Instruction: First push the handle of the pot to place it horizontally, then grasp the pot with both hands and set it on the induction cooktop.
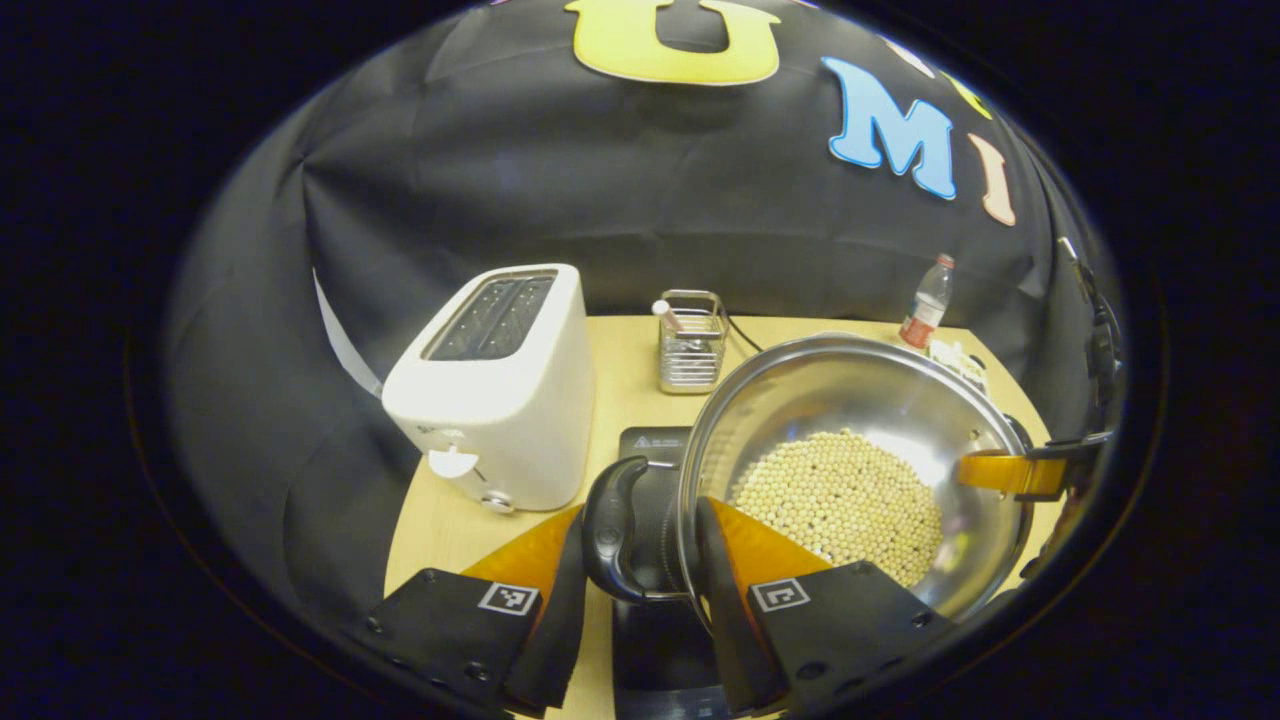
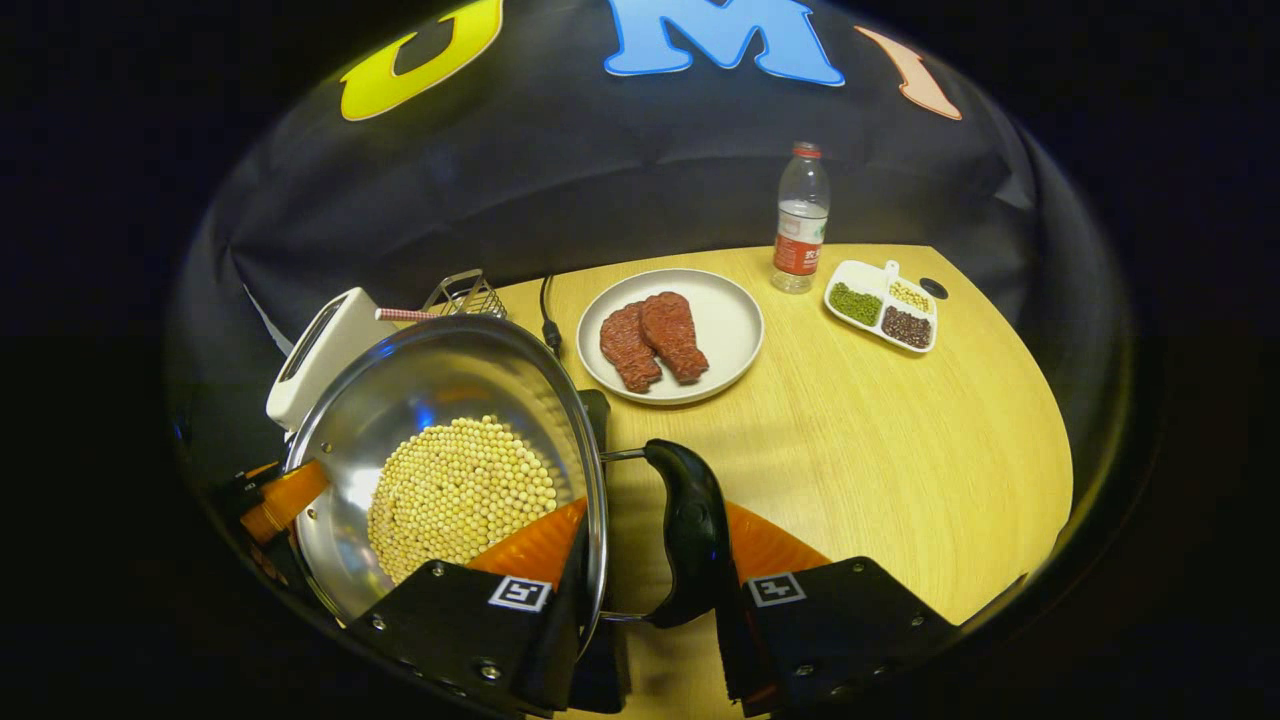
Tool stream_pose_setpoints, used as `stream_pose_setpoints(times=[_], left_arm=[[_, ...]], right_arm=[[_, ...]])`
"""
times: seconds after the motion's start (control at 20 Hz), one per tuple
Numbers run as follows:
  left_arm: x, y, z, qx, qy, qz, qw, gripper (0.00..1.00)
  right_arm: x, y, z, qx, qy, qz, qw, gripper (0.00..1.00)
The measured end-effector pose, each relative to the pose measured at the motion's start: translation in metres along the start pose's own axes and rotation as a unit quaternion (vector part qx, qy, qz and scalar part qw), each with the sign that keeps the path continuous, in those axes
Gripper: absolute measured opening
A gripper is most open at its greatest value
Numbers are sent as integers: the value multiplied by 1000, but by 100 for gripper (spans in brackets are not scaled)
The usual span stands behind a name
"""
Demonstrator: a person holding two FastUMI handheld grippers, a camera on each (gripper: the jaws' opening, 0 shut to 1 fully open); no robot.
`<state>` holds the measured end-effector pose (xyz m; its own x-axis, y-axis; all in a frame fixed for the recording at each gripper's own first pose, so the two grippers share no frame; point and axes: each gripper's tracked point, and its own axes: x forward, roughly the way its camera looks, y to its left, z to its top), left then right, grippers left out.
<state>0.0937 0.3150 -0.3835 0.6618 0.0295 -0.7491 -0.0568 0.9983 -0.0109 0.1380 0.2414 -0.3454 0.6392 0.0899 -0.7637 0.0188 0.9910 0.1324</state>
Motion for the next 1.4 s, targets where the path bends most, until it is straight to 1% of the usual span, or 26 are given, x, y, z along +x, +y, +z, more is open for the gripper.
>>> stream_pose_setpoints(times=[0.05, 0.1, 0.2, 0.3, 0.4, 0.45, 0.65, 0.7, 0.75, 0.8, 0.85, 0.9, 0.95, 1.0, 1.05, 1.1, 1.2, 1.25, 1.3, 1.4], left_arm=[[1, 4, -2, -2, 2, 0, 1000, 60], [3, 9, -2, -5, 5, 0, 1000, 63], [7, 17, -4, 2, 8, 1, 1000, 63], [13, 22, -4, 5, 10, 2, 1000, 63], [17, 22, -6, 10, 13, 0, 1000, 63], [20, 22, -7, 14, 14, -1, 1000, 60], [28, 23, -11, 20, 16, -4, 1000, 60], [31, 23, -10, 22, 11, -4, 1000, 63], [29, 25, -13, 19, 11, -3, 1000, 63], [27, 26, -11, 16, 3, -4, 1000, 60], [27, 26, -13, 12, 3, -6, 1000, 63], [27, 27, -11, 9, -3, -5, 1000, 64], [28, 30, -13, 10, -4, -1, 1000, 60], [26, 35, -10, 20, -18, 16, 1000, 70], [23, 39, -4, 30, -33, 26, 999, 71], [17, 41, 3, 31, -46, 33, 998, 90], [-2, 43, 12, 12, -71, 45, 996, 92], [-16, 44, 17, 1, -85, 53, 995, 91], [-30, 43, 26, -6, -101, 58, 993, 89], [-65, 32, 41, -14, -131, 70, 989, 90]], right_arm=[[3, 5, -1, -2, 0, 1, 1000, 57], [5, 8, -3, -1, 2, 0, 1000, 57], [11, 14, -5, 1, 5, 1, 1000, 57], [17, 20, -8, 6, 11, 6, 1000, 57], [21, 20, -10, 16, 12, 2, 1000, 57], [23, 19, -11, 16, 12, 0, 1000, 57], [29, 20, -20, 24, 14, -2, 1000, 57], [32, 20, -18, 23, 7, -2, 1000, 57], [32, 20, -17, 22, 4, -1, 1000, 57], [31, 20, -17, 25, 1, 2, 1000, 63], [33, 21, -17, 25, 0, 2, 1000, 57], [34, 21, -15, 25, -1, 4, 1000, 57], [35, 22, -16, 22, -2, 6, 1000, 57], [31, 22, -16, 13, -5, 7, 1000, 58], [31, 18, -13, -5, -14, -2, 1000, 60], [24, 14, -7, -20, -28, -2, 999, 66], [9, 14, 5, -36, -58, 10, 998, 79], [-2, 10, 12, -44, -74, 14, 996, 88], [-14, 1, 21, -55, -92, 13, 994, 100], [-42, -15, 40, -72, -128, 8, 989, 100]])
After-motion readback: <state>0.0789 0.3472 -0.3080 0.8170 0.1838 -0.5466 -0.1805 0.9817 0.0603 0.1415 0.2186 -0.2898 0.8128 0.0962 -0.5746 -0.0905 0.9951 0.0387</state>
